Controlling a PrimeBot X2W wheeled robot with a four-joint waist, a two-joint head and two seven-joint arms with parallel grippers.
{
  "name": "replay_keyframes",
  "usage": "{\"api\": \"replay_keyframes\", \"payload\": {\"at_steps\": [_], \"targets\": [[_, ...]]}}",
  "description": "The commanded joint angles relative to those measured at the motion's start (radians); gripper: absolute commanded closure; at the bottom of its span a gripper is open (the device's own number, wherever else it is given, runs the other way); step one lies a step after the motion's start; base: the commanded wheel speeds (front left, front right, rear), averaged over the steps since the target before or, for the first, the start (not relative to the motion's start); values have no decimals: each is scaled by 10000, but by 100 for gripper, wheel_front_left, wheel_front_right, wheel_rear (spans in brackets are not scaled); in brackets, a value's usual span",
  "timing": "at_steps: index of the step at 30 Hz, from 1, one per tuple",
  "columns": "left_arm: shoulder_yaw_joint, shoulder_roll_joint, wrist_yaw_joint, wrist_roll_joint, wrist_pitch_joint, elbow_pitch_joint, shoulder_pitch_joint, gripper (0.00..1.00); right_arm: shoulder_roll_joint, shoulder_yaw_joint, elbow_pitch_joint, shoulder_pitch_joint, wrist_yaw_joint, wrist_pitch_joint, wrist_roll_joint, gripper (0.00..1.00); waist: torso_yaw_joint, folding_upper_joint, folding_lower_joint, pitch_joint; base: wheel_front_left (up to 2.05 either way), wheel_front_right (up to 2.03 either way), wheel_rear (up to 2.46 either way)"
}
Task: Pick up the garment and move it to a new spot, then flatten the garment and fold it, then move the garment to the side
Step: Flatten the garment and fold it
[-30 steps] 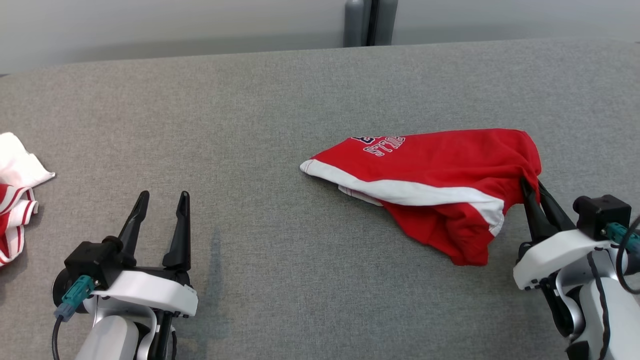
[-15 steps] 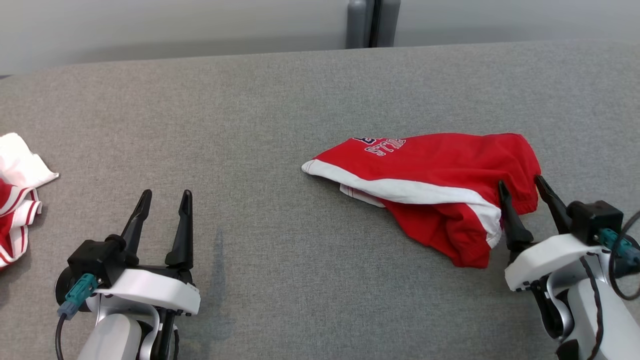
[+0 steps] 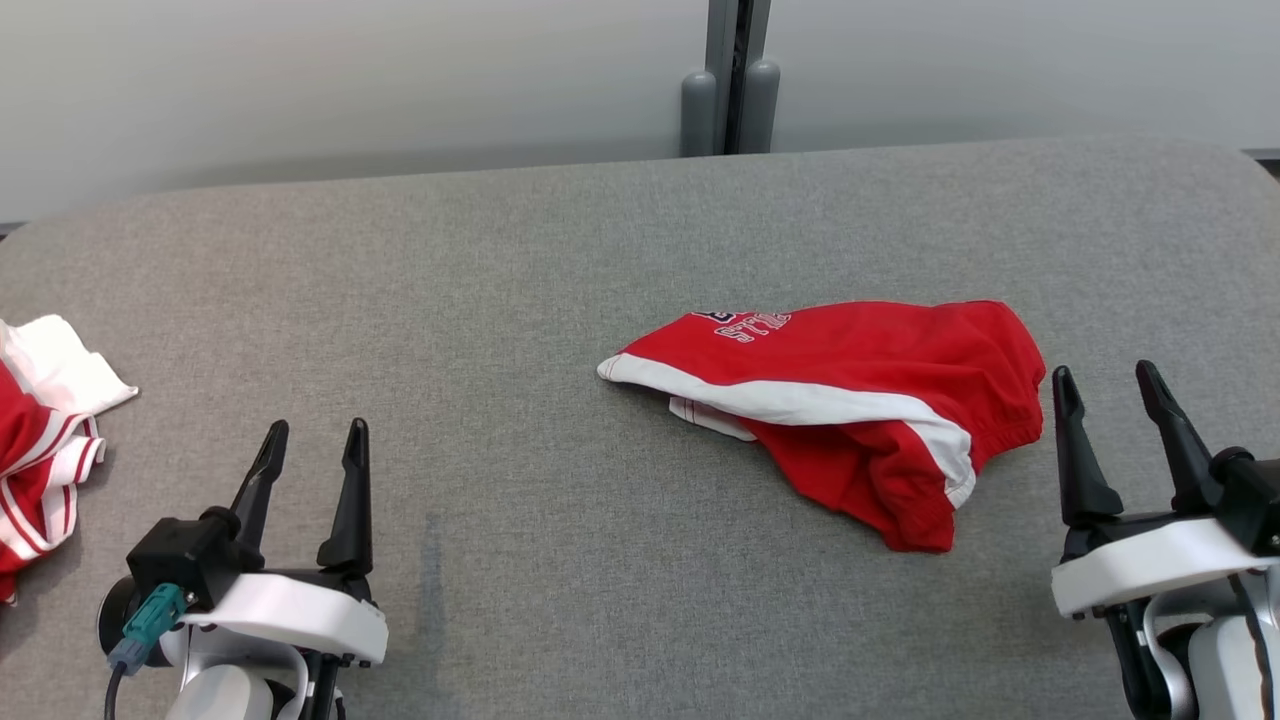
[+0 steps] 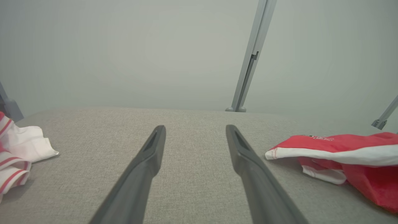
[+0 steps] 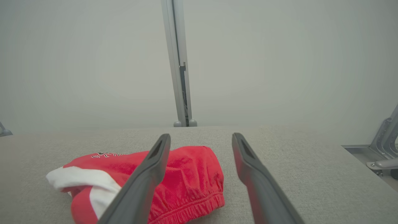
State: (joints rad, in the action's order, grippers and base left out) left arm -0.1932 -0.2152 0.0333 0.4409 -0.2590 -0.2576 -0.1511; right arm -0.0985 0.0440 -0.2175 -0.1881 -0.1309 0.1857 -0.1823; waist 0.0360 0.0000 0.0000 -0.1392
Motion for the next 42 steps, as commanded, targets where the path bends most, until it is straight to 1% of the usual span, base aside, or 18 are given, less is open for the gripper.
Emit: {"api": "replay_keyframes", "payload": {"at_steps": [1, 6, 9, 20, 24, 29, 33, 38, 42], "targets": [[40, -100, 38, 52, -45, 36, 101, 0, 35, -37, 340, 230, 1, -137, 63, 0, 16, 0, 0, 128, 0, 0, 0], [-16, -129, 103, 50, -22, 94, 286, 0, 214, -301, 1353, 785, 1, -571, 122, 0, -16, 0, 0, 348, 0, 0, 0], [-53, -134, 131, 56, 9, 124, 384, 0, 301, -462, 1685, 1075, 1, -777, 80, 0, -41, 0, 0, 411, 0, 0, 0], [-111, -117, 211, 153, 53, 238, 398, 0, 406, -543, 1993, 1429, 1, -1072, 40, 0, -62, 0, 0, 469, 0, 0, 0], [-234, -39, 144, 169, 139, 309, -42, 0, 415, -556, 2075, 1341, 1, -1106, 79, 0, -30, 0, 0, 324, 0, 0, 0], [-708, 182, -171, 9, 449, 273, -1126, 0, 424, -657, 2137, 1183, 1, -1113, 84, 0, 164, 0, 0, -14, 0, 0, 0], [-1186, 306, -540, -71, 978, -55, -2125, 0, 431, -764, 2123, 1051, 1, -1096, 32, 0, 580, 0, 0, -392, 0, 0, 0], [-1703, 504, -1030, 100, 1947, -1090, -3208, 0, 443, -945, 2023, 802, 1, -945, -53, 0, 1201, 0, 0, -974, 0, 0, 0], [-1976, 545, -1303, 341, 2603, -2187, -3856, 0, 451, -1034, 1851, 654, 1, -745, -175, 0, 1666, 0, 0, -1368, 0, 0, 0]]}}
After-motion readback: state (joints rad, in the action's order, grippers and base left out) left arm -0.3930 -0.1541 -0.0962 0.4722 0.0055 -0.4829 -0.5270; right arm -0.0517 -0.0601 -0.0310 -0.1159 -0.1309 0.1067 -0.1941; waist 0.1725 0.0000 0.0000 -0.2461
